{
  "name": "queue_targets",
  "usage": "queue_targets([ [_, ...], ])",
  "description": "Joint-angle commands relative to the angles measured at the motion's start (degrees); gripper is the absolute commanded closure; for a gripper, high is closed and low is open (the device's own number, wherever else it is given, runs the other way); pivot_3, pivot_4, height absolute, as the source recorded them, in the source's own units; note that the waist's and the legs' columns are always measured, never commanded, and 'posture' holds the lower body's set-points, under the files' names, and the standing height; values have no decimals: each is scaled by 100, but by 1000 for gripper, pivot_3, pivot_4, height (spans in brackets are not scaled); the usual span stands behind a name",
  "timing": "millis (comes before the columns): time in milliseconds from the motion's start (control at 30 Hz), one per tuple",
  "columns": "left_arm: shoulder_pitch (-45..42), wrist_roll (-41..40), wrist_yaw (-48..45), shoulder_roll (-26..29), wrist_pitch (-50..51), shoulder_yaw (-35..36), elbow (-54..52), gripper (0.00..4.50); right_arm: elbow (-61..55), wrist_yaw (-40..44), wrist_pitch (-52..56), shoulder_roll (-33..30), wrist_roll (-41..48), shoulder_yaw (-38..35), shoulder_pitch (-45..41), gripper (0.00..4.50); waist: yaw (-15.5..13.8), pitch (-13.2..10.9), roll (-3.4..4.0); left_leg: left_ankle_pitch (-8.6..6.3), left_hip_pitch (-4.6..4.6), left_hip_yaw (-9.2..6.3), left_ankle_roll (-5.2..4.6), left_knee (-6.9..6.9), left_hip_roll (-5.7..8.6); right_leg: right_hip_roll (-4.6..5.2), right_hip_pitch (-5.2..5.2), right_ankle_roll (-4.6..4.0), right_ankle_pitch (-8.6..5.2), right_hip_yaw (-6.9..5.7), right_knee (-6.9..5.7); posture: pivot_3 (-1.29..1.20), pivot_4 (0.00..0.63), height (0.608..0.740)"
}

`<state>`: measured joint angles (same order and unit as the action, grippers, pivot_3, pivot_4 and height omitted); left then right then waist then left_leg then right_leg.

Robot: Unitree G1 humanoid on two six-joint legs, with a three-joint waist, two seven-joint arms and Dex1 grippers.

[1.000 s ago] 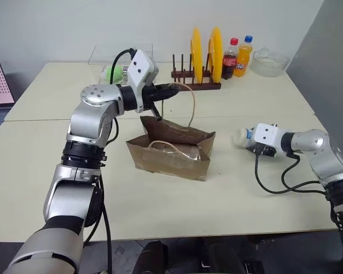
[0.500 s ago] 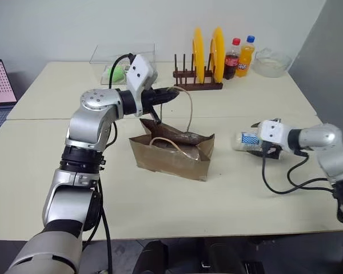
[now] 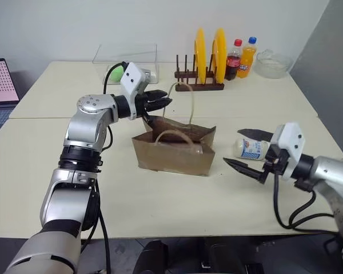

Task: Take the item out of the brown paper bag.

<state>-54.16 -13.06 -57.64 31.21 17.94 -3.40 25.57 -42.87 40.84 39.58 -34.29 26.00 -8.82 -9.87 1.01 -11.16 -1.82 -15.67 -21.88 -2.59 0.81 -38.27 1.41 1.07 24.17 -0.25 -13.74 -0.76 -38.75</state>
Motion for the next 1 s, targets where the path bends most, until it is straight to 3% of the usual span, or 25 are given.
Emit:
queue_targets([
  [33, -198, 104, -153, 168, -238, 49, 83, 1698, -363, -471, 45, 140, 2, 178, 3, 0, -5, 0, 0, 0, 1, -2, -1, 0, 0, 0, -1, 0, 0, -2, 0, 0, 150, 740],
  [200, -228, 171, -25, 295, -529, 228, 280, 104, -315, -683, -60, 194, -2, 318, -16, 0, -9, 0, 0, -1, 0, -3, -2, 0, 1, 0, -1, 1, -1, -4, 1, 0, 150, 740],
  [233, -208, 133, 20, 351, -576, 326, 272, 24, -276, -705, -122, 175, -41, 309, -3, 0, -6, 0, 0, -1, 0, -3, -2, 1, 1, 0, -1, 1, 0, -4, 1, 0, 150, 740],
  [400, 61, -211, 651, 567, -336, 1117, -139, 24, -1, -825, -587, 162, -292, 139, 235, 0, 2, 0, 0, -2, 1, -5, -3, 8, -1, -1, 1, 0, -1, -6, 1, 0, 150, 740],
  [567, 971, -405, 1431, 582, -58, 1761, -1220, 24, 259, -823, -1467, 376, -513, 87, 685, 0, -3, 1, 1, -2, 6, -3, -3, 10, 0, 0, 0, 0, 0, -2, 1, 0, 150, 740],
  [667, 2189, -345, 2356, 265, 158, 2231, -2582, 24, 300, -903, -2130, 577, -756, 17, 1245, 0, -19, 5, -2, -2, 11, -4, -2, 9, -1, 4, -8, 1, -1, -1, 1, 0, 150, 740],
  [800, 4277, 302, 3157, -224, 8, 2081, -4173, 24, 537, -1158, -2651, 1130, -787, 33, 1867, 0, -12, 9, -2, -2, 11, -2, -1, 17, -4, 3, -6, -3, 2, 2, 13, 0, 150, 740],
  [1000, 5917, 642, 3655, -976, -713, 1740, -4900, 24, 864, -1541, -3393, 1651, -1398, 493, 2250, 0, -105, 14, -7, -1, 20, -3, -4, 17, -4, 3, -14, 0, -2, 2, 16, 0, 150, 740],
])
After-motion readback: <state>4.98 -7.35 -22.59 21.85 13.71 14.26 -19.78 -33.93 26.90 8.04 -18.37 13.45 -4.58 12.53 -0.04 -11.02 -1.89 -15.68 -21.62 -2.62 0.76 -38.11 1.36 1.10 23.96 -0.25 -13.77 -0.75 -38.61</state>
